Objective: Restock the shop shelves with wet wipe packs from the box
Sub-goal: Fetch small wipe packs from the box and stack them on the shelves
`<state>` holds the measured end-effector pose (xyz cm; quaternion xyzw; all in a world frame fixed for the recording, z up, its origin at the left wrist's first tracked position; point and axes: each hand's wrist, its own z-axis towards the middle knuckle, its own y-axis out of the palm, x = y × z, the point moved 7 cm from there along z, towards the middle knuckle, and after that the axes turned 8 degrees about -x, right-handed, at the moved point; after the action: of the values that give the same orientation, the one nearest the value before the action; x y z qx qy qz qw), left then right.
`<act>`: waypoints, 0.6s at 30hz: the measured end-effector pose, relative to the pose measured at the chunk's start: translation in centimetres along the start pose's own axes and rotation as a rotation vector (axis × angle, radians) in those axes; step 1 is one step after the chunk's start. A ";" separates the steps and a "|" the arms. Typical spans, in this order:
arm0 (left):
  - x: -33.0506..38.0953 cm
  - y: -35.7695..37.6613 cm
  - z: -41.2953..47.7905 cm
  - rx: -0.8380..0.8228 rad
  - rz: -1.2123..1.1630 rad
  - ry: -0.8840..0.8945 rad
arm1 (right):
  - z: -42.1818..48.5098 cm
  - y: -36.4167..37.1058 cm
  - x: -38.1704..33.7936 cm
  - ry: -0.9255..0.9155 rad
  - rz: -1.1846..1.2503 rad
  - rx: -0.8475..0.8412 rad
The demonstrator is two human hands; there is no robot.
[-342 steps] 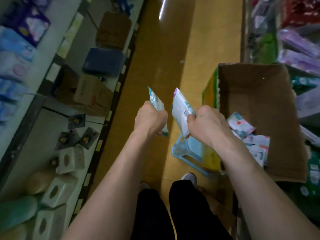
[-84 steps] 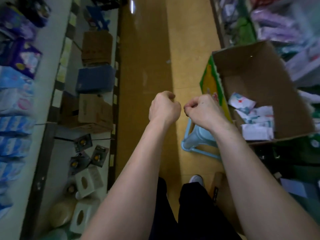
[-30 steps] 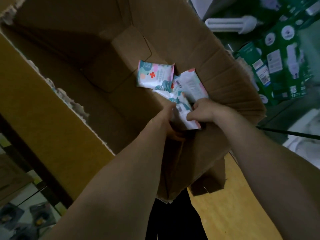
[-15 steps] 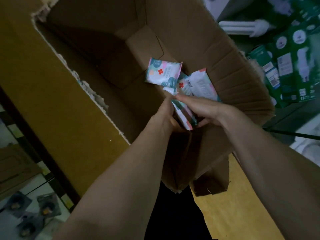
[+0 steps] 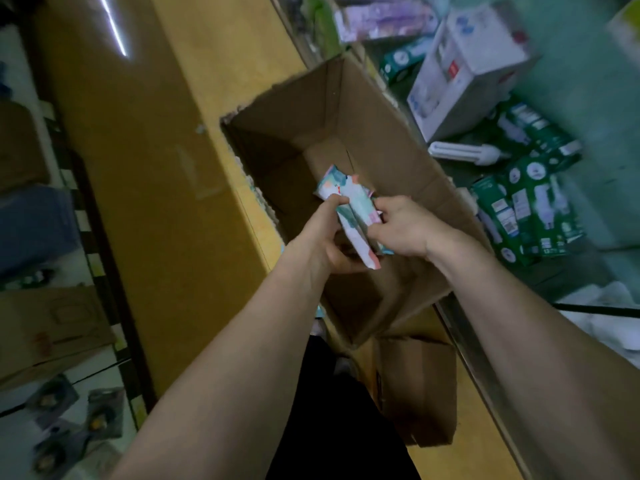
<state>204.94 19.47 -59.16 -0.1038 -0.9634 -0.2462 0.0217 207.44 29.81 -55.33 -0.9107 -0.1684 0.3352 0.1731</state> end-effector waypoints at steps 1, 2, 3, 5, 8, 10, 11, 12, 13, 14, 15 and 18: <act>0.1 0.1 -1.2 -0.023 -0.016 0.018 | -1.0 -0.4 -1.0 -0.034 -0.021 0.012; 0.1 0.1 -2.2 -0.037 -0.032 0.032 | -1.9 -0.5 -1.8 -0.063 -0.042 0.018; 0.2 0.3 -3.5 -0.064 -0.054 0.054 | -2.8 -0.7 -2.9 -0.094 -0.068 0.026; 0.4 0.2 -5.9 -0.077 -0.074 0.095 | -4.5 -0.7 -5.2 -0.154 -0.120 0.015; 0.8 -0.3 -9.5 -0.087 -0.092 0.177 | -6.8 -0.6 -8.5 -0.228 -0.175 0.011; 1.2 -0.7 -11.8 -0.094 -0.103 0.236 | -8.1 -0.3 -10.7 -0.286 -0.199 0.018; 1.3 -1.2 -13.1 -0.101 -0.117 0.266 | -8.9 0.1 -12.0 -0.323 -0.214 0.024; 1.4 -1.9 -14.3 -0.103 -0.128 0.298 | -9.7 0.6 -13.1 -0.356 -0.222 0.013; 1.4 -2.6 -15.4 -0.103 -0.139 0.327 | -10.4 1.2 -14.3 -0.387 -0.229 0.006; 1.4 -3.4 -16.4 -0.094 -0.149 0.348 | -10.9 1.7 -15.3 -0.414 -0.233 -0.003; 1.3 -4.3 -17.4 -0.081 -0.164 0.371 | -11.5 2.5 -16.4 -0.443 -0.247 -0.017; 0.5 -7.0 -20.5 -0.059 -0.225 0.440 | -13.2 4.9 -19.3 -0.499 -0.282 -0.072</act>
<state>202.75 3.77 -44.41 0.0597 -0.9333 -0.2919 0.2005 203.39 14.63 -37.34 -0.7732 -0.3424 0.5156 0.1384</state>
